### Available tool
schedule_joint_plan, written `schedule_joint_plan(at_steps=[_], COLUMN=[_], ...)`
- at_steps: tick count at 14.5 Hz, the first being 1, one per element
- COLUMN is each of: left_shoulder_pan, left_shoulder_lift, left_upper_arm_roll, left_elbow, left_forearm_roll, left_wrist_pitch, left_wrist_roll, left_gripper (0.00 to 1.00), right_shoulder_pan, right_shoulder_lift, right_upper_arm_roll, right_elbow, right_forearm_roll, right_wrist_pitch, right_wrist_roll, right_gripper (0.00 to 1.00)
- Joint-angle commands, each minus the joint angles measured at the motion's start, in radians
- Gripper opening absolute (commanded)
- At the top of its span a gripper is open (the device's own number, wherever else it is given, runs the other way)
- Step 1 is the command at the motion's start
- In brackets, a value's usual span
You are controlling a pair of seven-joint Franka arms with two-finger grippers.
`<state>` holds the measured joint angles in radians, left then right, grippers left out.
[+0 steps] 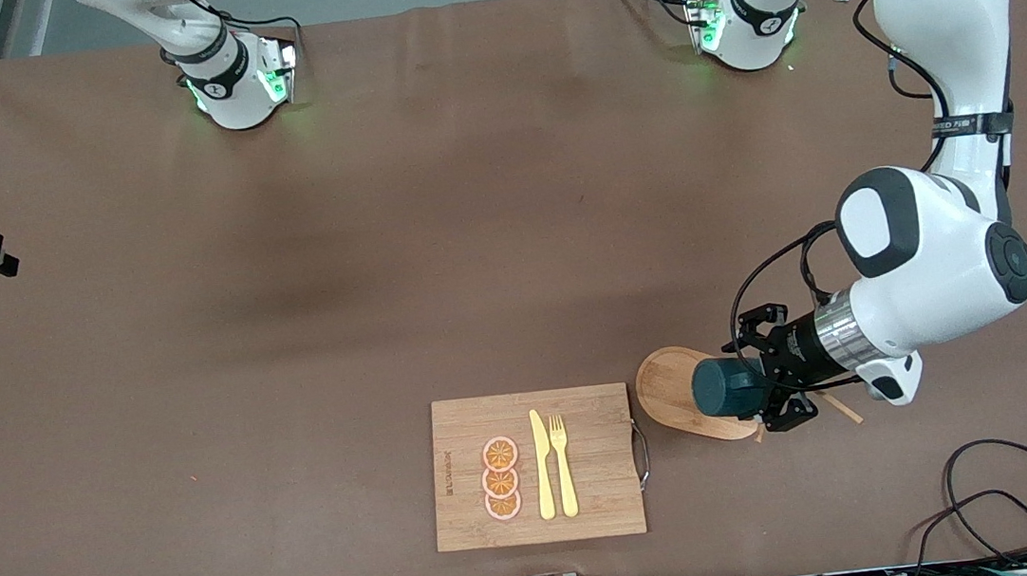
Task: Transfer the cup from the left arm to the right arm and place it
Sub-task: 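Close the left gripper around the teal mug on the stand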
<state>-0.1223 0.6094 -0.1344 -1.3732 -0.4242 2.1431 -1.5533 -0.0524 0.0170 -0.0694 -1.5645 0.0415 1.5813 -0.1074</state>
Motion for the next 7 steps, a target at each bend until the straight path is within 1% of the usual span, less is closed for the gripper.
schedule_joint_plan(at_steps=[1, 5, 6, 7], left_shoulder_pan=[-0.007, -0.007, -0.008, -0.007], left_shoulder_lift=[0.018, 0.023, 0.024, 0.027], left_upper_arm_roll=[0.006, 0.006, 0.006, 0.006], left_elbow=[0.02, 0.02, 0.022, 0.022], left_forearm_roll=[0.025, 0.025, 0.025, 0.025], left_wrist_pitch=[0.003, 0.003, 0.003, 0.003], left_wrist_roll=[0.001, 0.004, 0.004, 0.004], left_gripper=[1.0, 0.99, 0.96, 0.9], right_shoulder_pan=[-0.003, -0.004, -0.004, -0.004], right_shoulder_lift=[-0.016, -0.016, -0.016, -0.016], right_upper_arm_roll=[0.005, 0.003, 0.005, 0.005], right_elbow=[-0.005, -0.005, -0.005, -0.005], right_forearm_roll=[-0.006, -0.006, -0.006, -0.006], right_wrist_pitch=[-0.007, -0.007, -0.007, -0.007], right_wrist_roll=[-0.008, -0.009, -0.009, -0.009], right_gripper=[1.0, 1.0, 1.0, 1.0])
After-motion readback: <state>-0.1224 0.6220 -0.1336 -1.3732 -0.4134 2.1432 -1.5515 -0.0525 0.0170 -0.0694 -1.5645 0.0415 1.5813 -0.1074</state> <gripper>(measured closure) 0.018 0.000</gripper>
